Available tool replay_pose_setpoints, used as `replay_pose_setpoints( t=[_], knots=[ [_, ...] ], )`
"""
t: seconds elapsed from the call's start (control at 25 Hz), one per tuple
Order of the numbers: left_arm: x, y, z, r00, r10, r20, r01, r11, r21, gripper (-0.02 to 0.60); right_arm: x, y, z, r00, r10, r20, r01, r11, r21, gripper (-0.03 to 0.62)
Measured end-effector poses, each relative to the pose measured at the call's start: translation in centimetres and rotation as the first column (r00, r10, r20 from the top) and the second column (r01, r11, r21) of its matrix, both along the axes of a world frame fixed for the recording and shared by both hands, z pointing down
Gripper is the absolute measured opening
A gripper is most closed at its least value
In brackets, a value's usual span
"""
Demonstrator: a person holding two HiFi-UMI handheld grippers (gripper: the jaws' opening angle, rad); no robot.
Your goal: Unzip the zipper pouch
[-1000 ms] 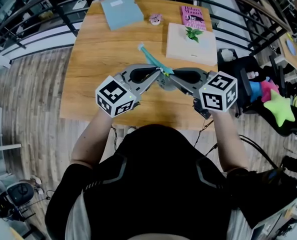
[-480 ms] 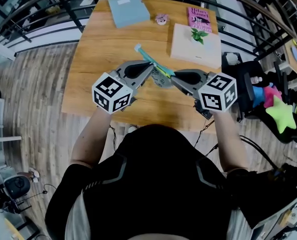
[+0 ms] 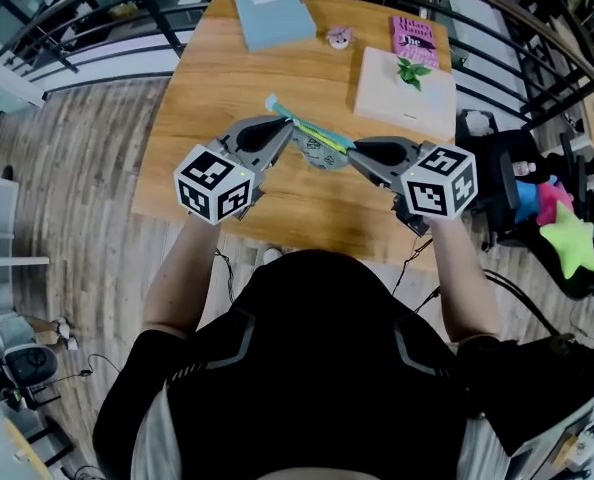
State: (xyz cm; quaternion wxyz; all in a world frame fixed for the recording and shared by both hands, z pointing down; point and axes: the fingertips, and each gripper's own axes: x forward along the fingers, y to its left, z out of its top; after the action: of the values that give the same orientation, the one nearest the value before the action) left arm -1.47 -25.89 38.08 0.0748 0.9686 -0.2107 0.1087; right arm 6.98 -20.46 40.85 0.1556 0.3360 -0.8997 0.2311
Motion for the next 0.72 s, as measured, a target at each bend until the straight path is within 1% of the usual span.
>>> replay_pose_setpoints(
  t=[0.16, 0.32, 0.48, 0.6, 0.72],
  knots=[
    [-1.6, -0.6, -0.1, 0.998, -0.059, 0.010, 0.059, 0.998, 0.001, 0.032, 0.0, -0.1, 0.3, 1.000, -0.008, 0.015, 0.008, 1.000, -0.013, 0.052],
    [-3.2, -1.1, 0.3, 0.994, -0.110, 0.017, 0.111, 0.994, -0.013, 0.032, 0.2, -0.4, 0.8, 1.000, -0.011, 0.016, 0.011, 1.000, -0.023, 0.052],
    [-5.1, -1.7, 0.4, 0.986, -0.169, -0.012, 0.168, 0.984, -0.051, 0.032, -0.1, -1.1, 1.1, 1.000, -0.014, 0.020, 0.015, 0.999, -0.030, 0.052],
    [-6.0, -1.8, 1.0, 0.981, -0.195, 0.003, 0.195, 0.979, -0.057, 0.032, -0.1, -1.3, 1.4, 1.000, -0.016, 0.023, 0.017, 0.999, -0.036, 0.052],
    [-6.7, -1.7, 1.4, 0.977, -0.215, -0.012, 0.213, 0.973, -0.092, 0.032, -0.4, -1.6, 1.8, 0.999, -0.025, 0.022, 0.026, 0.999, -0.043, 0.052]
  ],
)
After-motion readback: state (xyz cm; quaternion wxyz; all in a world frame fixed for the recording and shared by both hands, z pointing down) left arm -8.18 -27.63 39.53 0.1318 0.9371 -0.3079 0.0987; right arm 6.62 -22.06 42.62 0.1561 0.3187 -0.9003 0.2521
